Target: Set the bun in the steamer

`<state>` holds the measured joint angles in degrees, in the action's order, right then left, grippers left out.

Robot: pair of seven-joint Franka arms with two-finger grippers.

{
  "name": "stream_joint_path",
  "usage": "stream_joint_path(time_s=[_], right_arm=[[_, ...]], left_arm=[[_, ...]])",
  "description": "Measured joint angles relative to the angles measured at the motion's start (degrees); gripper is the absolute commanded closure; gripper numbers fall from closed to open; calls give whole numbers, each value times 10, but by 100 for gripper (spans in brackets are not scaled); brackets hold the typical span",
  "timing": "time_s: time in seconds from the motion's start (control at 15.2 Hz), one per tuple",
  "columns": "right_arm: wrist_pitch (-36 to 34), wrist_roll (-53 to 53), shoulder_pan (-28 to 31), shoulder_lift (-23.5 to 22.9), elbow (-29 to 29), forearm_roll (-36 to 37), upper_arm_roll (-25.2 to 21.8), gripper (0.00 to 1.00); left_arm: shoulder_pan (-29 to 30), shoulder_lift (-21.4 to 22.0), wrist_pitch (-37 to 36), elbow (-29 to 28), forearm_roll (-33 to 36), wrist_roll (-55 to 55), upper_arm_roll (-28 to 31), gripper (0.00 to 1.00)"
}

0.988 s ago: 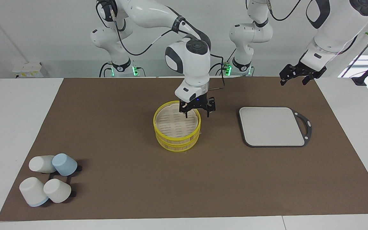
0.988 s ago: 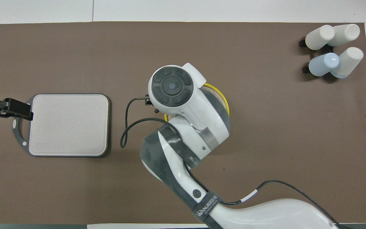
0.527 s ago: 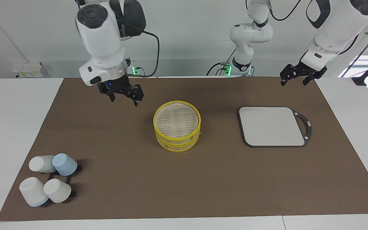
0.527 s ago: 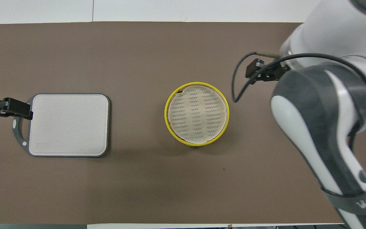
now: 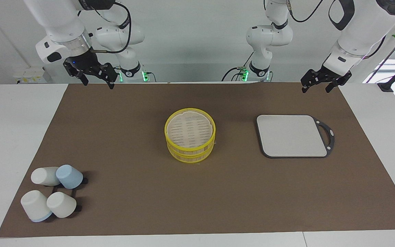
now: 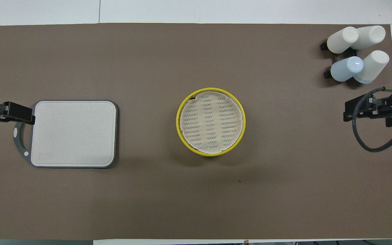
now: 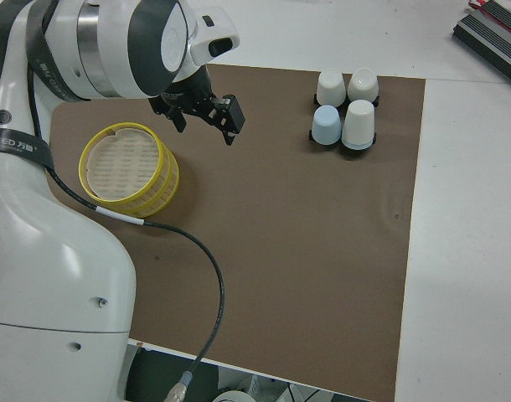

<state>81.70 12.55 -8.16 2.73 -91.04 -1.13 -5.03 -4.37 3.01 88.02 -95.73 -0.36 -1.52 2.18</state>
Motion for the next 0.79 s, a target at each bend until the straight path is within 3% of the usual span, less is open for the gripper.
stream_joint_path(time_s=[0.2, 0.4, 0.79], right_arm=[[23, -6, 6, 15, -35, 0, 0, 0], [67, -6, 6, 16, -41, 2, 0, 0], [85, -6, 16, 16, -44, 2, 0, 0]], left_arm=[[0, 0, 1, 0, 0, -1, 0, 0], [0, 0, 2, -2, 0, -1, 0, 0], [0, 0, 7, -8, -4, -1, 0, 0]])
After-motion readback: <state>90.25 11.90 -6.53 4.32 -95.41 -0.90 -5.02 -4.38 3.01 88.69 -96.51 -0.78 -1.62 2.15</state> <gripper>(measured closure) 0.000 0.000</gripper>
